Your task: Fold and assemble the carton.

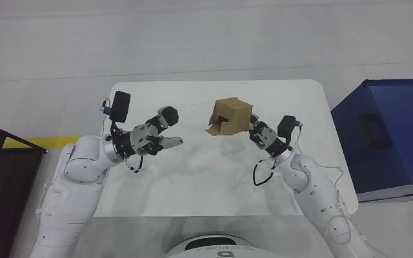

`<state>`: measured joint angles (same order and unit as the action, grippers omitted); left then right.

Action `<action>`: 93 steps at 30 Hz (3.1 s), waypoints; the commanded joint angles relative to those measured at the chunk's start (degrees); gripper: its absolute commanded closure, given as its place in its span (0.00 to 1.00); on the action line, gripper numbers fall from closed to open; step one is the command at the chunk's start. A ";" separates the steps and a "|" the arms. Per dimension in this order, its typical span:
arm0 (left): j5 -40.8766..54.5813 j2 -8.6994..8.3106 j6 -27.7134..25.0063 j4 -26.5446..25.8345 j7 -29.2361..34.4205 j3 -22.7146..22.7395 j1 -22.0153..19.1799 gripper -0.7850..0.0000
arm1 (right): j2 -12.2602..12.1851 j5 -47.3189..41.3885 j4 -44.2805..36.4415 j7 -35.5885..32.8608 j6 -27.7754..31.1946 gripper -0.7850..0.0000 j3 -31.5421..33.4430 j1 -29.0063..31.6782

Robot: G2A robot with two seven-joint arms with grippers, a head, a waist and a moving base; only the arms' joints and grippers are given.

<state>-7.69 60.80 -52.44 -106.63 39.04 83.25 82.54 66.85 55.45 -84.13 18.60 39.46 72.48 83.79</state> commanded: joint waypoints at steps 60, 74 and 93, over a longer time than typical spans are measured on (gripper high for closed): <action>-47.11 -14.86 -5.56 0.25 -52.01 -21.78 -11.59 0.00 | 0.03 -61.01 6.85 -49.24 5.25 1.00 -11.35 -7.57; -45.00 -14.42 -5.56 2.31 -53.83 -27.19 -15.30 0.00 | 0.39 -61.58 6.54 -50.21 3.99 1.00 -12.96 -8.45; -40.37 -14.71 -5.56 8.71 -61.84 -39.37 -23.77 0.00 | 0.60 -62.24 5.95 -51.47 3.92 1.00 -13.80 -9.12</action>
<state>-49.09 46.19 -58.00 -98.44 -22.50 44.95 59.21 67.47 -6.65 -78.17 -32.78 43.36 58.62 74.61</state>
